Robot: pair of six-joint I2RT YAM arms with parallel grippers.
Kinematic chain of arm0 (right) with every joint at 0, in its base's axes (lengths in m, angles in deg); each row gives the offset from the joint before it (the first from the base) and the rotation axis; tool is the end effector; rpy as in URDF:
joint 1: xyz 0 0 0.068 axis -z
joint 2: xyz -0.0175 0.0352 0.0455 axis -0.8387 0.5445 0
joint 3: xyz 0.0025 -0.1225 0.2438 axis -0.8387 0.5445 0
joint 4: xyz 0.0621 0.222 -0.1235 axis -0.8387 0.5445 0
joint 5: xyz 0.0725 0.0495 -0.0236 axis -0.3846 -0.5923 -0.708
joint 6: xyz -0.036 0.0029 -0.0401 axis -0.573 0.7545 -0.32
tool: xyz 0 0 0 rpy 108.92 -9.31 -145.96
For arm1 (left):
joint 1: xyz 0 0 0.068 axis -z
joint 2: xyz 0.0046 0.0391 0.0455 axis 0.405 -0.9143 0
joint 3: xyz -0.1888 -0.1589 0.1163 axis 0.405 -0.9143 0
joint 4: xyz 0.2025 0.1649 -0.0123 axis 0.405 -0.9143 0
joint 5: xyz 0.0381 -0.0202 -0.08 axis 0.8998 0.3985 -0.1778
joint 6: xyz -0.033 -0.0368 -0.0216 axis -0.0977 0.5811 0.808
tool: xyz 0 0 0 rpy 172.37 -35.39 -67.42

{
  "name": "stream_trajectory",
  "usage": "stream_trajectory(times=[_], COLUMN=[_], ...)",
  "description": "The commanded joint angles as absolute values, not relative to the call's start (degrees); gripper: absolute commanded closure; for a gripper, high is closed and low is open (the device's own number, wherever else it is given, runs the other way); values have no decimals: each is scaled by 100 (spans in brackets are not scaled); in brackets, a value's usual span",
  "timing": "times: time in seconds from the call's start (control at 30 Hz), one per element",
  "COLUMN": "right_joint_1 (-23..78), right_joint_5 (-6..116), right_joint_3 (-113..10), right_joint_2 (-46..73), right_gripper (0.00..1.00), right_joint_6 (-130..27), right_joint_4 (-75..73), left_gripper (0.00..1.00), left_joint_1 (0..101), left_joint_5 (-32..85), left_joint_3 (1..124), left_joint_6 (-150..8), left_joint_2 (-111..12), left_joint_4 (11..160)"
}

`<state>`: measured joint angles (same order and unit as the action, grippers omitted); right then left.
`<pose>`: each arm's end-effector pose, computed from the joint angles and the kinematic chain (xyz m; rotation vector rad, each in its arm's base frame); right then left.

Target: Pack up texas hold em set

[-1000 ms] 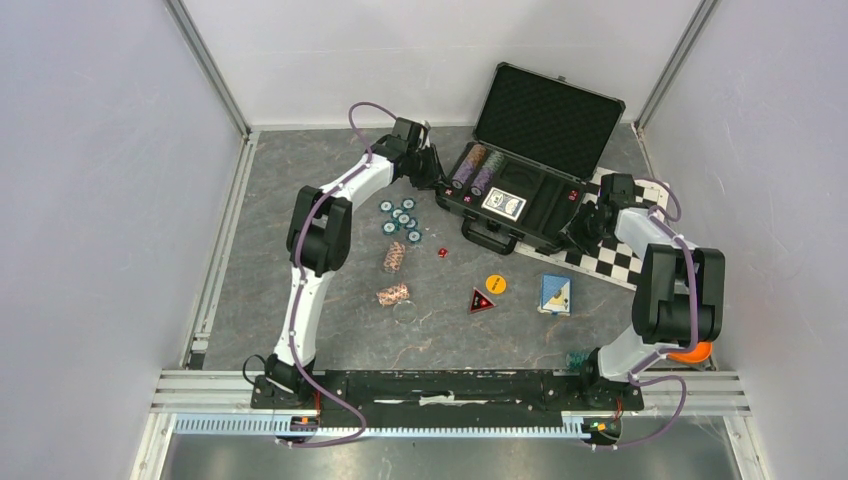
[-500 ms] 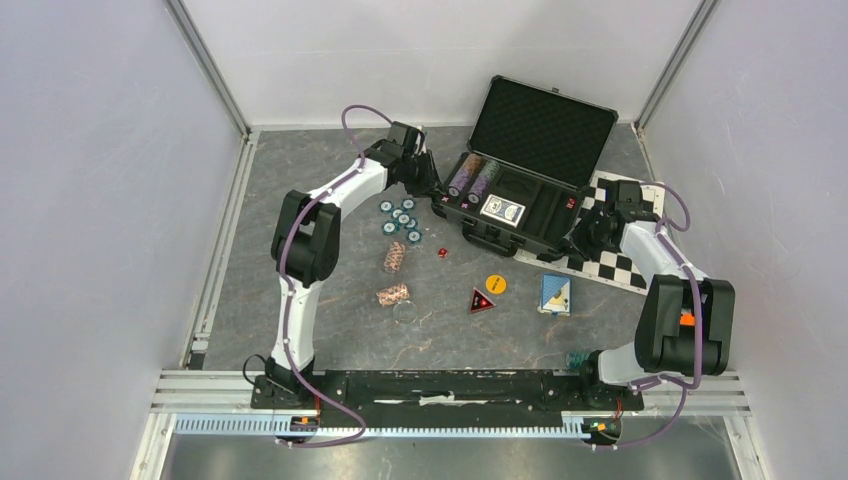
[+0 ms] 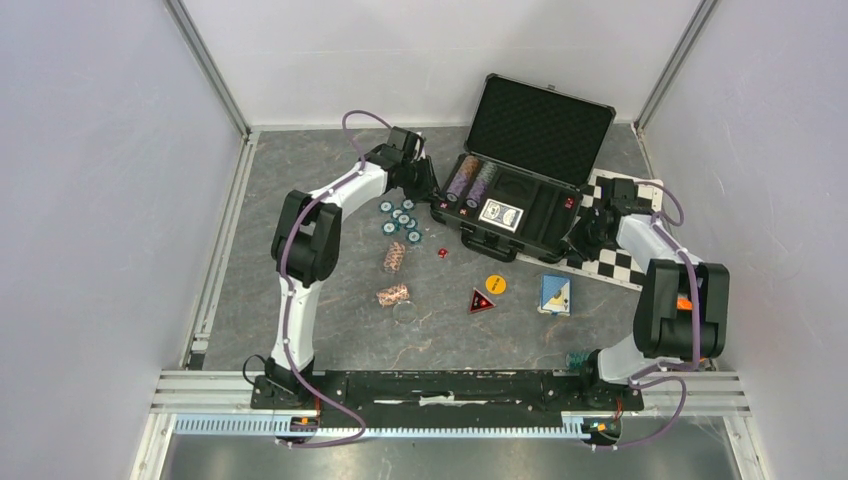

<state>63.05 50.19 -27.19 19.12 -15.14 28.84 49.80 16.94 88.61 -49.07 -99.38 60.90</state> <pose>0.2832 -0.0220 0.1865 1.0895 2.5475 0.4855 0.4339 -0.2230 0.1864 -0.0342 2.5733 -0.8155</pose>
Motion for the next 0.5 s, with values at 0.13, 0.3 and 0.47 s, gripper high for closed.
stream_trajectory(times=[0.13, 0.3, 0.47], right_joint_1=[6131, 6131, 6091], right_joint_5=[4533, 4570, 4541], right_joint_3=[-3950, -3721, -3331], right_joint_2=[2704, 2900, 2842], right_gripper=[100, 100, 100], right_joint_6=[-1332, -1425, -1442], right_joint_4=[1651, 1600, 1493], left_gripper=[92, 92, 92], left_joint_1=[5380, 5376, 5371], left_joint_5=[729, 810, 794], left_joint_3=[10046, 10040, 9861], left_joint_6=[-4476, -4535, -4765], left_joint_2=[-10529, -10738, -10786], left_joint_4=[6179, 6235, 6075])
